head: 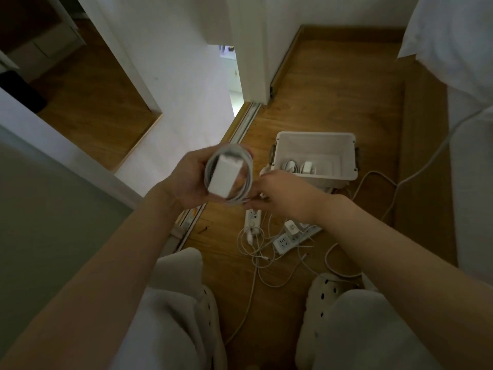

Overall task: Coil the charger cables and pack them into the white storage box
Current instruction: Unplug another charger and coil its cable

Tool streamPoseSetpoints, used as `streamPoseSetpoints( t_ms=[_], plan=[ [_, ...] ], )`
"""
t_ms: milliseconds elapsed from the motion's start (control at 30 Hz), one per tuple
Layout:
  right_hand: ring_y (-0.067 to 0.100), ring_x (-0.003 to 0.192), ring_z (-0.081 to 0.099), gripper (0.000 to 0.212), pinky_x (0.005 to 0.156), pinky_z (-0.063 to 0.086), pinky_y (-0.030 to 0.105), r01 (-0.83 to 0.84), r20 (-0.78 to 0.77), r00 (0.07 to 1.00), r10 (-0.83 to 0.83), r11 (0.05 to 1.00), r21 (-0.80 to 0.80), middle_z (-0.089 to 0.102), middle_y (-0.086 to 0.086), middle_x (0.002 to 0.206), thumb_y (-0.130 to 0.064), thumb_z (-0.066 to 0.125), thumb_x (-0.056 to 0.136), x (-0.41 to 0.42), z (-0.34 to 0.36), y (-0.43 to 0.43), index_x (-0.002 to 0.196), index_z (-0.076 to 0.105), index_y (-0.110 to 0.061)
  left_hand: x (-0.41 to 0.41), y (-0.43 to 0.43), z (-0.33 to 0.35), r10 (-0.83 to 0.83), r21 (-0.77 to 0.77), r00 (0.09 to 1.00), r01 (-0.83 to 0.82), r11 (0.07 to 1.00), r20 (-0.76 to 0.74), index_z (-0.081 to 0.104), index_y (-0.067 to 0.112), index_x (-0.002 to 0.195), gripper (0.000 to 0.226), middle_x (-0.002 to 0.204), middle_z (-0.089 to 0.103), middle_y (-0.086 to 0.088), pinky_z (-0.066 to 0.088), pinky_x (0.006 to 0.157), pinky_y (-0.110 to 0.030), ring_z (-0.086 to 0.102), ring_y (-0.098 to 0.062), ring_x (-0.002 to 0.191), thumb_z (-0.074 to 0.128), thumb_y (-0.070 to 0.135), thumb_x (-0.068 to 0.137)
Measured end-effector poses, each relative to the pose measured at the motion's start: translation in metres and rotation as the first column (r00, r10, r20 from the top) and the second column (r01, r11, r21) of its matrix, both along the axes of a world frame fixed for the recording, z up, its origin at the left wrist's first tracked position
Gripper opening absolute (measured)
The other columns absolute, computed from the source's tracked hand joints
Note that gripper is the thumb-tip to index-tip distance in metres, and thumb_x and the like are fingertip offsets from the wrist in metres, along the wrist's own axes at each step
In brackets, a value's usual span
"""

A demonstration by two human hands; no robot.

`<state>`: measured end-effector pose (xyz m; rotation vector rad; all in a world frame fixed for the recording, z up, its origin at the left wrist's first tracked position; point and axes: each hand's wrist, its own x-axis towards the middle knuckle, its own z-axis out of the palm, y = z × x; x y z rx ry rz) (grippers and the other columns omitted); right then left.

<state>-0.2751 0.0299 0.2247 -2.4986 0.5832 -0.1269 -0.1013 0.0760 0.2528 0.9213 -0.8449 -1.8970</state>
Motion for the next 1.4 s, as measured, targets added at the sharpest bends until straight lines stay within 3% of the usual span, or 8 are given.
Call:
streamPoseSetpoints(
  t_ms=[67, 200, 500, 567, 733, 933, 1233, 1400],
  plan=[
    [0.010, 0.095, 0.060, 0.022, 0.099, 0.036, 0.025, -0.034, -0.075, 0.997, 0.024, 0.991, -0.130, 0.067, -0.005, 0.105, -0.033, 0.051, 0.094, 0.002, -0.001, 0.004, 0.108, 0.064, -0.022, -0.002, 0.002, 0.002, 0.023, 0.007, 0.942, -0.027, 1.000, 0.336, 0.076, 0.025, 0.077, 0.042, 0.077, 0.070, 0.001, 0.053, 0.052, -0.021, 0.066, -0.011, 0.067, 0.038, 0.040, 0.089],
    [0.015, 0.094, 0.059, 0.023, 0.101, 0.034, 0.034, -0.024, -0.178, 0.983, -0.032, 0.953, -0.302, 0.066, -0.006, 0.101, -0.034, 0.043, 0.096, 0.005, -0.006, 0.008, 0.104, 0.063, -0.025, -0.001, 0.000, 0.002, -0.013, 0.038, 0.894, -0.005, 0.999, 0.448, 0.076, 0.026, 0.071, 0.051, 0.071, 0.069, 0.004, 0.050, 0.048, -0.019, 0.064, -0.008, 0.060, 0.030, 0.037, 0.091],
    [0.017, 0.092, 0.063, 0.040, 0.069, 0.055, 0.034, 0.106, -0.088, 0.987, -0.138, 0.949, -0.297, 0.057, -0.003, 0.117, -0.015, 0.046, 0.096, -0.004, -0.011, 0.001, 0.134, 0.042, -0.026, 0.022, -0.004, -0.006, 0.025, 0.062, 0.985, -0.036, 0.997, 0.173, 0.068, 0.011, 0.089, 0.047, 0.062, 0.056, -0.005, 0.030, 0.032, -0.011, 0.049, -0.010, 0.039, 0.033, 0.043, 0.089],
    [0.018, 0.095, 0.063, 0.059, 0.074, 0.056, 0.037, 0.146, -0.066, 0.984, -0.166, 0.959, -0.242, 0.061, -0.003, 0.114, -0.002, 0.051, 0.090, -0.003, -0.015, -0.001, 0.140, 0.032, -0.026, 0.024, -0.005, -0.011, 0.092, 0.087, 0.976, -0.111, 0.990, 0.198, 0.067, 0.011, 0.087, 0.047, 0.060, 0.054, -0.003, 0.023, 0.032, -0.012, 0.043, -0.007, 0.036, 0.034, 0.044, 0.091],
    [0.022, 0.120, 0.044, 0.049, 0.101, 0.033, 0.036, 0.054, -0.233, 0.960, -0.154, 0.921, -0.386, 0.056, 0.001, 0.125, -0.005, 0.052, 0.089, 0.002, -0.019, 0.008, 0.134, 0.044, -0.024, 0.011, -0.007, -0.023, 0.347, 0.192, 0.930, -0.365, 0.911, 0.120, 0.053, 0.013, 0.080, 0.038, 0.056, 0.049, 0.000, 0.018, 0.029, -0.011, 0.032, -0.004, 0.030, 0.030, 0.039, 0.096],
    [0.010, 0.082, 0.057, 0.012, 0.066, 0.043, 0.020, 0.202, -0.027, 0.979, -0.204, 0.931, 0.303, 0.061, -0.001, 0.097, -0.013, 0.046, 0.096, 0.016, -0.025, 0.037, 0.107, 0.050, -0.014, -0.003, -0.012, -0.024, 0.525, 0.241, 0.851, -0.514, 0.823, 0.021, 0.053, 0.012, 0.078, 0.037, 0.058, 0.046, -0.001, 0.016, 0.028, -0.012, 0.029, -0.005, 0.029, 0.031, 0.038, 0.095],
    [0.008, 0.079, 0.055, 0.022, 0.065, 0.047, 0.028, 0.184, 0.015, 0.983, -0.184, 0.981, -0.064, 0.061, -0.007, 0.106, -0.031, 0.044, 0.097, 0.005, -0.033, 0.017, 0.111, 0.061, -0.028, 0.020, -0.002, -0.017, 0.534, 0.226, 0.845, -0.527, 0.819, 0.038, 0.054, 0.012, 0.079, 0.039, 0.060, 0.045, -0.001, 0.019, 0.029, -0.012, 0.033, -0.005, 0.030, 0.031, 0.039, 0.096],
    [0.014, 0.122, 0.050, 0.038, 0.098, 0.043, 0.031, 0.316, 0.075, 0.946, -0.317, 0.949, 0.024, 0.046, -0.006, 0.142, -0.019, 0.040, 0.100, -0.002, -0.036, 0.007, 0.137, 0.046, -0.026, 0.029, 0.005, -0.010, 0.326, 0.268, 0.944, -0.328, 0.906, 0.054, 0.051, 0.013, 0.084, 0.030, 0.055, 0.051, 0.000, 0.017, 0.028, -0.011, 0.032, -0.004, 0.028, 0.041, 0.041, 0.084]
  ],
)
